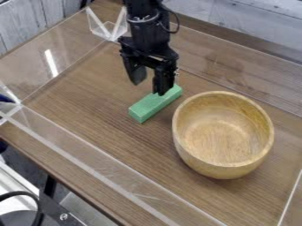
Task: Remove the green block from inside the brown bowl and put it on the table
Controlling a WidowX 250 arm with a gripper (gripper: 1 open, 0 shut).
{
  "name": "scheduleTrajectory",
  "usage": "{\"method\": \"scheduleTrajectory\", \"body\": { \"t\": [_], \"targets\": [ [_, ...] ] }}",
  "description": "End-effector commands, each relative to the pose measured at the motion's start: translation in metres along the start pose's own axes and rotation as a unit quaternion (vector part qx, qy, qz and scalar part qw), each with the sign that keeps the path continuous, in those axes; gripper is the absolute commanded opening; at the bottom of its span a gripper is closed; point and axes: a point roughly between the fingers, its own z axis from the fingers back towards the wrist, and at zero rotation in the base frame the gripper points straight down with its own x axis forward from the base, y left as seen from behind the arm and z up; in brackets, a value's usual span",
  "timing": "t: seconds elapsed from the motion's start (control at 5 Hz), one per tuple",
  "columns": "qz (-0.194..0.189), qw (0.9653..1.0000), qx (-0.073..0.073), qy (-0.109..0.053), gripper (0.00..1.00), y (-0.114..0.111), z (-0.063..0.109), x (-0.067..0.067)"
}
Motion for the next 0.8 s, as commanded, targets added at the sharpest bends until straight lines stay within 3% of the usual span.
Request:
{"method": "scheduleTrajectory", "body": {
  "t": [0.0, 0.2, 0.6],
  "targets": [
    [-0.006, 0.9998, 0.007, -0.014, 1.00, -0.001, 0.008, 0.005],
    [-0.006, 0.9999, 0.006, -0.010, 1.00, -0.001, 0.005, 0.005],
    [-0.001, 0.9985, 0.015, -0.053, 1.00, -0.006, 0.050, 0.007]
  ]
}}
